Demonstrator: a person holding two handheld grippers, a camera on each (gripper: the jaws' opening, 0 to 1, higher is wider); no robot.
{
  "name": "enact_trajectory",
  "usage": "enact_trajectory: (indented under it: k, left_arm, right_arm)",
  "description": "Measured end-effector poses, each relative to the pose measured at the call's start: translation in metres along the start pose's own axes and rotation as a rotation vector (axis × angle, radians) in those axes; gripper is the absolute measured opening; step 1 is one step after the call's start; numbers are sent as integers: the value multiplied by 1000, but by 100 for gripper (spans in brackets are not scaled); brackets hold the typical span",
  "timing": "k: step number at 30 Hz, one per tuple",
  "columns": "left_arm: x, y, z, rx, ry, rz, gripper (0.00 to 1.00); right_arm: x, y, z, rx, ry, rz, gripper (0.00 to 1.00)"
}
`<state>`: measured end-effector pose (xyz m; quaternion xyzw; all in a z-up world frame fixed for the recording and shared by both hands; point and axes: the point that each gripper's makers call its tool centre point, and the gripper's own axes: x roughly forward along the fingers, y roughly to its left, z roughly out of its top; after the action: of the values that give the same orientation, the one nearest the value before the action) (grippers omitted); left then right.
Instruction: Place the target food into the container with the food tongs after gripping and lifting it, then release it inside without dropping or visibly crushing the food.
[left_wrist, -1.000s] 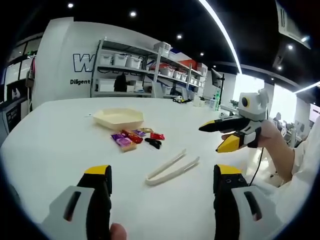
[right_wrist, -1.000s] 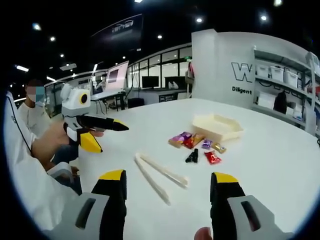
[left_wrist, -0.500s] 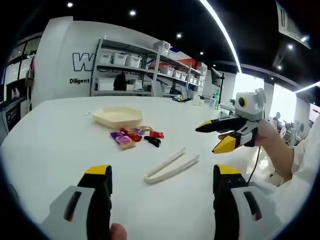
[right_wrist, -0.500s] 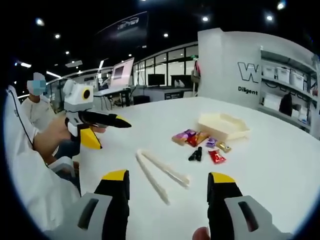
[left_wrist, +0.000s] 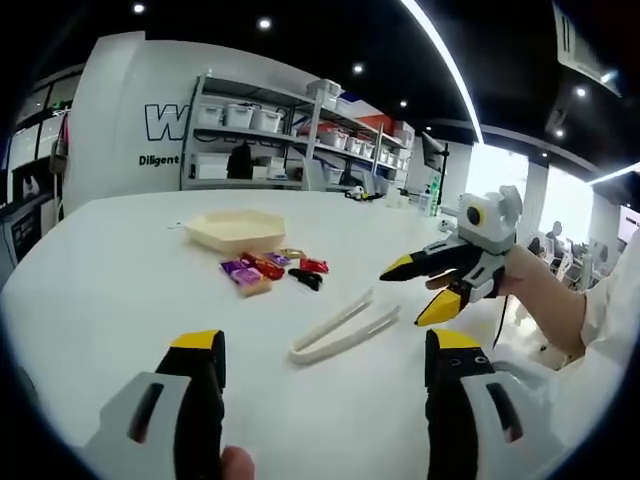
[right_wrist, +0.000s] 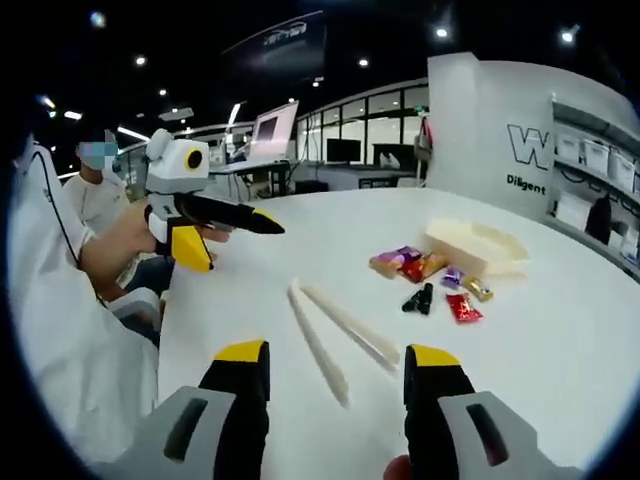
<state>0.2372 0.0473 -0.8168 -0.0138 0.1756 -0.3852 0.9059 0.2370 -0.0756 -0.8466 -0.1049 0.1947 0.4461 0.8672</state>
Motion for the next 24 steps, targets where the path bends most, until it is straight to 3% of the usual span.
enact_trajectory:
  k: [19, 24]
  left_arm:
    - [0, 2, -6, -2, 10, -1, 78]
    - [-1, 2, -8, -3, 14, 1, 78]
  right_arm:
    - [12, -1, -15, -9, 4, 60, 12]
    - [15, 0, -17, -7, 8, 68, 9]
